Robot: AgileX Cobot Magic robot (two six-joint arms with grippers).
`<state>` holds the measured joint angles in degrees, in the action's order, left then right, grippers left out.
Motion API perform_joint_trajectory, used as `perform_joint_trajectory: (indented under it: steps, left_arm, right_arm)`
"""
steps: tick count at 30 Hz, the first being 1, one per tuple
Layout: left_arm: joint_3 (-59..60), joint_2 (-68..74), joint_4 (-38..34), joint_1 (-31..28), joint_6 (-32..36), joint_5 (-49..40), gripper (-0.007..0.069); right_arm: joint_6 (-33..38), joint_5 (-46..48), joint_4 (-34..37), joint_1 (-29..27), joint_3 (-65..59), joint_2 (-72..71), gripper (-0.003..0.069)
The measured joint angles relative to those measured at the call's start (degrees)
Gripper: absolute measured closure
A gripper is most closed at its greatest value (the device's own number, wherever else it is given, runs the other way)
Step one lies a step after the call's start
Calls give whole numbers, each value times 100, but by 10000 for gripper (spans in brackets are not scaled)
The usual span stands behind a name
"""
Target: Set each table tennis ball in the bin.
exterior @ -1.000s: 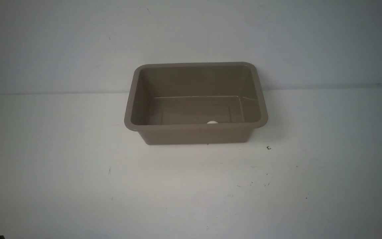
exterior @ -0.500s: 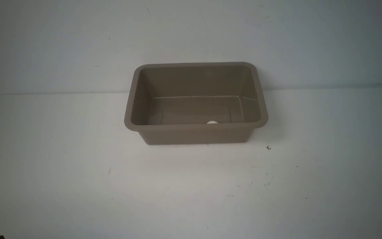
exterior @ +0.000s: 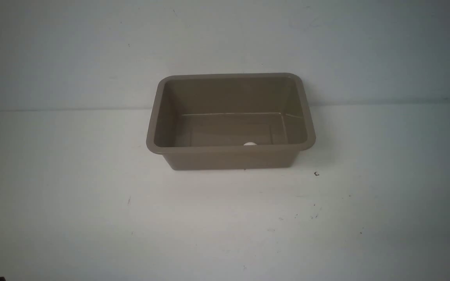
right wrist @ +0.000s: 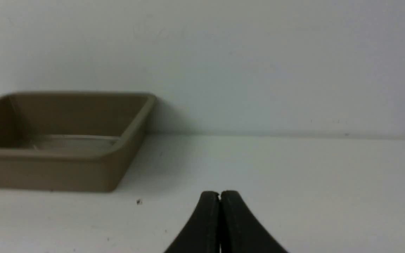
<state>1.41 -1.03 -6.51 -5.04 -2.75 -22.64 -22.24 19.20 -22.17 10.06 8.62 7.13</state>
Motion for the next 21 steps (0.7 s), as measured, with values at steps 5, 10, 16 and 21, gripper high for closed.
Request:
perform_joint_trajectory:
  steps: [5,10,16,21]
  left_arm:
    - [0,0,0,0,0,0,356]
    - [0,0,0,0,0,0,356]
    - [0,0,0,0,0,0,356]
    - [0,0,0,0,0,-4,356]
  right_arm:
    - [1460,114,1180,0,-6,0,673]
    - [2781,158,2315,0,-382,0,673]
    - [2910,196,2610,0,-972,0,673]
    - [2920,69,2641,-590,-1018,-306,673]
